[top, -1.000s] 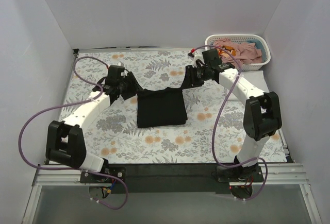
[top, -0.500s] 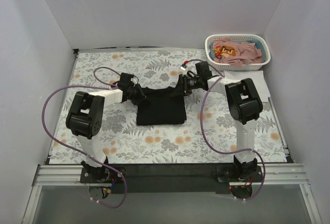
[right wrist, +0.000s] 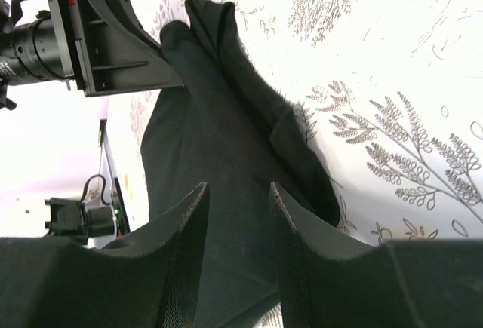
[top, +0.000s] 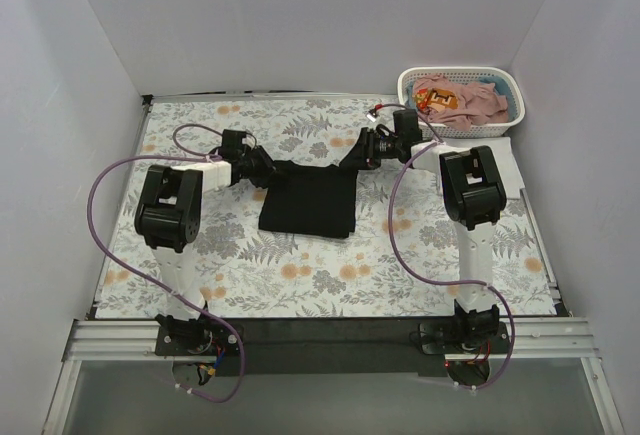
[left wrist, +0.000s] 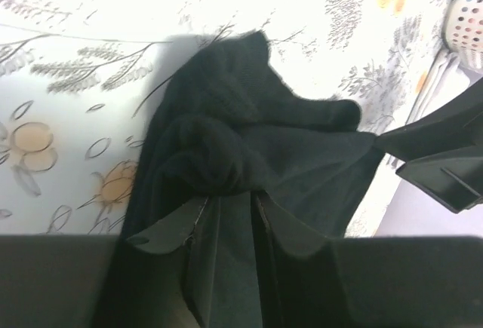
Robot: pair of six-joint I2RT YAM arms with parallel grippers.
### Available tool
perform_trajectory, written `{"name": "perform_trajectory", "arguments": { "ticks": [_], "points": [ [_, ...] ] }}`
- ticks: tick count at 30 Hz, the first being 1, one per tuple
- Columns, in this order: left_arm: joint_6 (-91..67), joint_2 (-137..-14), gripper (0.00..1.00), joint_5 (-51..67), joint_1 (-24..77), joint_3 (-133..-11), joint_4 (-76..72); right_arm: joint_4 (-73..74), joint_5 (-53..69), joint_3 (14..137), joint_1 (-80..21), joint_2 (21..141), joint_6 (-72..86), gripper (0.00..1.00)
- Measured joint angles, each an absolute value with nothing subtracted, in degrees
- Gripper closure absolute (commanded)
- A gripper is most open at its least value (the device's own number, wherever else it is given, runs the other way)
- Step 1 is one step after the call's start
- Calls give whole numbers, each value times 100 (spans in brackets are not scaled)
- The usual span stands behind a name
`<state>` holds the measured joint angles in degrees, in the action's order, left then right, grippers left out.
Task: Fold and stack the t-shirts
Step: Fold the tshirt
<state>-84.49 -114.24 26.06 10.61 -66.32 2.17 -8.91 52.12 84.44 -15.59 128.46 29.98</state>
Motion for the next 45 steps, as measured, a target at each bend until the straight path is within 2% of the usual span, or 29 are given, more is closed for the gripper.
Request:
{"name": "perform_trajectory", "arguments": {
  "ticks": [17, 22, 28, 31, 37, 45],
  "points": [
    [-8632, -12582, 77, 3026, 1057, -8082, 158, -1367, 5026, 7708, -1575, 12339, 3301, 55],
    [-9002, -12355, 79, 2971, 1044, -7577, -191, -1374, 5024, 7354, -1584, 12169, 3299, 55],
    [-9677, -10569, 79, 2418, 1039, -5415, -242, -1356, 5028, 6938, -1621, 11699, 3280, 56],
    [-9828, -9819, 78, 2228, 1048, -4912, -189, -1378, 5030, 6919, -1667, 11528, 3282, 55],
    [-9762, -9529, 78, 2185, 1050, -5000, -504, -1435, 5030, 7087, -1855, 11489, 3393, 55],
    [-9439, -10822, 80, 2272, 1050, -5896, -663, -1839, 4919, 7717, -1955, 11955, 3743, 56]
  ]
}}
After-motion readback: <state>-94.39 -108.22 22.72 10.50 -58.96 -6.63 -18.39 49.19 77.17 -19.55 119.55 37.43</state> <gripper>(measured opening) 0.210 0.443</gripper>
